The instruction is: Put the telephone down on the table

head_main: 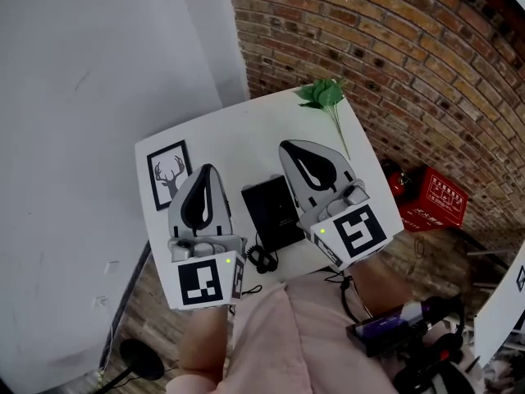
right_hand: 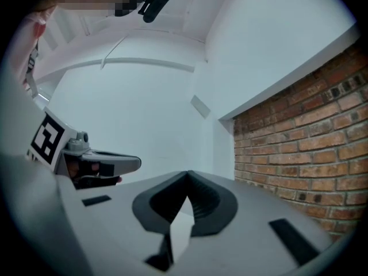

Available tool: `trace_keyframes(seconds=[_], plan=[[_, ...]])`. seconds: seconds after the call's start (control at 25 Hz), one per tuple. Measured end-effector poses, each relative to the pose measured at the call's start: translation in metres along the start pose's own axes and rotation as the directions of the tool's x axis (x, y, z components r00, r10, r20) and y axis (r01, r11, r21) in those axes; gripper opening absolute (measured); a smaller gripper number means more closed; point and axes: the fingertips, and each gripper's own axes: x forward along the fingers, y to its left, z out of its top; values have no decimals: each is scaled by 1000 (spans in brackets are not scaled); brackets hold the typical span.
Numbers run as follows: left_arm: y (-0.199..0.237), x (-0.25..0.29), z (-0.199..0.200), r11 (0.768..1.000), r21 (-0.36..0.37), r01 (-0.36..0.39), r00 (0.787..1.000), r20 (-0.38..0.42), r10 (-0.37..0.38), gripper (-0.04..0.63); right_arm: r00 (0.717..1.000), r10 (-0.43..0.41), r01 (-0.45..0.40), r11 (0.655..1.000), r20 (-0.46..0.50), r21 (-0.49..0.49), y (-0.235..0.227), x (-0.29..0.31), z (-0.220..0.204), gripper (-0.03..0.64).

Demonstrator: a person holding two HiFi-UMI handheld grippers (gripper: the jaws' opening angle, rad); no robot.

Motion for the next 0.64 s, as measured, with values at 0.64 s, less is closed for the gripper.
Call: trace_keyframes(seconds=[0.64], plan=[[-14, 5, -7, 1000, 16, 10, 1000, -22, -10, 0, 1000, -10, 10, 1000, 4, -2, -10, -7, -2, 3]])
